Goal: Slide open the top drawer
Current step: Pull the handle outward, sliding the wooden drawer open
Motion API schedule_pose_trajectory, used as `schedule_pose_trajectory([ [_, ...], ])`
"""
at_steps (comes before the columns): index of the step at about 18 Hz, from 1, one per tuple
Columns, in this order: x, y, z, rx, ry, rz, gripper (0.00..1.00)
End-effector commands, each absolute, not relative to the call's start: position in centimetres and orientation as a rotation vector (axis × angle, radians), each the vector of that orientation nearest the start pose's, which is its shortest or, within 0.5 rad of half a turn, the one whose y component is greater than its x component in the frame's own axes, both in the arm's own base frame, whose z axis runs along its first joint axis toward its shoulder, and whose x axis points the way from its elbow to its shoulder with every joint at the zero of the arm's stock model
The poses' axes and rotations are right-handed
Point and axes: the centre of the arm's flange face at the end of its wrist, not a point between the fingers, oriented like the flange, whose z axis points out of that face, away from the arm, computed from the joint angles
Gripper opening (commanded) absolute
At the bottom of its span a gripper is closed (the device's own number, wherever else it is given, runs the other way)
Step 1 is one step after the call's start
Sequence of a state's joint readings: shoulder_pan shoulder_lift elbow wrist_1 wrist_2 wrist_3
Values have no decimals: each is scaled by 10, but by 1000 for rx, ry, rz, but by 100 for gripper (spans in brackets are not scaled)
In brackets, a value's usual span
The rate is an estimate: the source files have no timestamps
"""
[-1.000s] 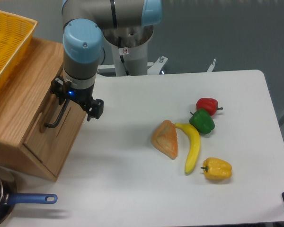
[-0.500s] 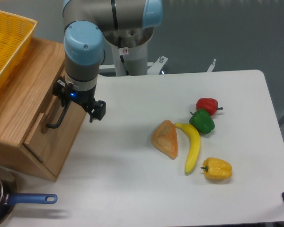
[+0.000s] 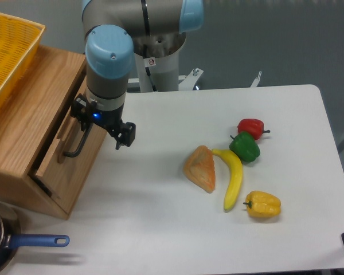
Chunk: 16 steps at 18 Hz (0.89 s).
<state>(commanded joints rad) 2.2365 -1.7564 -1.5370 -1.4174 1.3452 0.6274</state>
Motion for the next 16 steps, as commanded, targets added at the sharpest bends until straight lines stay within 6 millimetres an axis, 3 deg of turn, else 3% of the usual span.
schedule_pose_trajectory([
  [16,-264,532,427,-2996,-129,-184,100],
])
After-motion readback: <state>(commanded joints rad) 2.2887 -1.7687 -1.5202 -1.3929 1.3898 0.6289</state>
